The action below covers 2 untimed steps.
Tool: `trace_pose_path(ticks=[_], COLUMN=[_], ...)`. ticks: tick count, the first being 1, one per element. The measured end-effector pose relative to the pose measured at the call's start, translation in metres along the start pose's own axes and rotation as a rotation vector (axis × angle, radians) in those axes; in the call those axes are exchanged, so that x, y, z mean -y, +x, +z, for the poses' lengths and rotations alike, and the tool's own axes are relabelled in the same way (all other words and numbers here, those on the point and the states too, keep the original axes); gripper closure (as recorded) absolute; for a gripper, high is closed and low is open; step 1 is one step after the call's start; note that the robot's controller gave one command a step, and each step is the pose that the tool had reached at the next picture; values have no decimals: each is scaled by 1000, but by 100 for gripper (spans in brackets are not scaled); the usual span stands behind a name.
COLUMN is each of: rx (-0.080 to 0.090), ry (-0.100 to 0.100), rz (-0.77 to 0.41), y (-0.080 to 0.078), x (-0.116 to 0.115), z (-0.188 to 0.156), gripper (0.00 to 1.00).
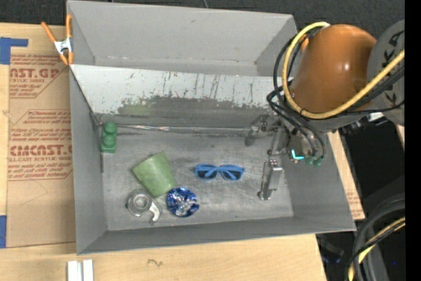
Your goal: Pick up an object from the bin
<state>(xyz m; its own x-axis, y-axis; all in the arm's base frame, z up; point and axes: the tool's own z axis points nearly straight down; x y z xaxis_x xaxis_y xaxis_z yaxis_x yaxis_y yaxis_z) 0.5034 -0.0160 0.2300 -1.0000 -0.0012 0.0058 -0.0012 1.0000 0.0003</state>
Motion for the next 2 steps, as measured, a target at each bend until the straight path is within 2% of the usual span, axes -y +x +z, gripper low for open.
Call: trace_pose_path(ticks=[1,2], rx=[14,9], ry=[-2,-2], rz=[108,163], y=[-49,-43], x=[2,-17], z=[162,129], gripper=[0,0])
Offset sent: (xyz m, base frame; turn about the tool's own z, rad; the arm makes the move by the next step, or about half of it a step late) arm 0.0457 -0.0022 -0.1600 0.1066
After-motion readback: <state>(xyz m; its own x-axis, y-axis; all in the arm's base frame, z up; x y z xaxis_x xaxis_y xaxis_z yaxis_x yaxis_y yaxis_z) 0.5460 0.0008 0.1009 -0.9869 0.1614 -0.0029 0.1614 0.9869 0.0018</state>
